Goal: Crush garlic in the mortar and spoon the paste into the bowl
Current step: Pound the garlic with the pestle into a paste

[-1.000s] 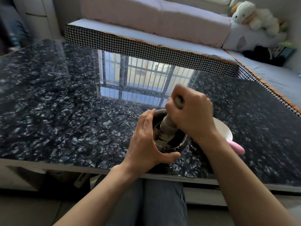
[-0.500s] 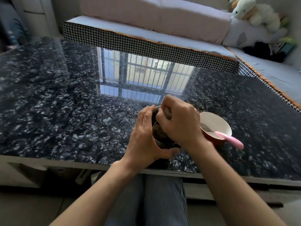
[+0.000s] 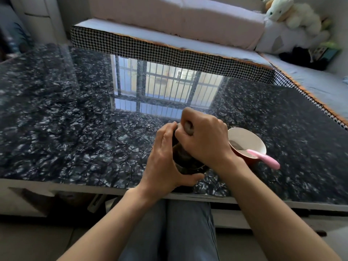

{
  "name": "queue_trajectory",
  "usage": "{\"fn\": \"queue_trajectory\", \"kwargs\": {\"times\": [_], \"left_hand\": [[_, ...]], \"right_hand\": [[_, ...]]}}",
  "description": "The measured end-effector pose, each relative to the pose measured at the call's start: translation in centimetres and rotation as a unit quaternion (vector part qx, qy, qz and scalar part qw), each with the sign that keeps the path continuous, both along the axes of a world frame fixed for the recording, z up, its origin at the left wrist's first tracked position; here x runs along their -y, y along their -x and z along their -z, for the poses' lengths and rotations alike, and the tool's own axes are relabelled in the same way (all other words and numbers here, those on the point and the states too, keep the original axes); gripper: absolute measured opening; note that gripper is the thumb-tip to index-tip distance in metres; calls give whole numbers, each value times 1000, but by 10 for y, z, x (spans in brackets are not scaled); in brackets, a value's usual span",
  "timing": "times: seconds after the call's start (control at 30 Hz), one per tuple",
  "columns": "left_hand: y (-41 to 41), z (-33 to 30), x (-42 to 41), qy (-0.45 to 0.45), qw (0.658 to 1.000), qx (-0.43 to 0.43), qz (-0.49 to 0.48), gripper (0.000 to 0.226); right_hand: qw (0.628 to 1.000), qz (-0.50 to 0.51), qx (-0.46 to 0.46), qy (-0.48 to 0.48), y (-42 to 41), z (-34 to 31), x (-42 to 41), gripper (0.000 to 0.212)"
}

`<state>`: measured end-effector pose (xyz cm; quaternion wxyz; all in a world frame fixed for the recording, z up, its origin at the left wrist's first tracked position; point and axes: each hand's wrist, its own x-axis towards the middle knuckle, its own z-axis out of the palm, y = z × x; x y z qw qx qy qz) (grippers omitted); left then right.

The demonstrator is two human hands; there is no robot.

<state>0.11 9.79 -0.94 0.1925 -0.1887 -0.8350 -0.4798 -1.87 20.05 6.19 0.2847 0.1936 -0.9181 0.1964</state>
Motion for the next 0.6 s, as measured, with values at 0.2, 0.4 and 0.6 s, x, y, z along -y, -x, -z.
{"fn": "queue_trajectory", "kwargs": {"times": [0.2,0.4,0.6], "left_hand": [[2,0,-2,8,1000,-7,-2,116],[3,-1,-3,2,1000,-2,-1,117],[5,-1,-3,11,1000,7,-10,120]], "right_hand": [[993,24,-51,101,4,-24,-14,10],[999,23,-23,9,-1,-2,-10,12],[993,33,-105,42,1,-20,-10,10]]}}
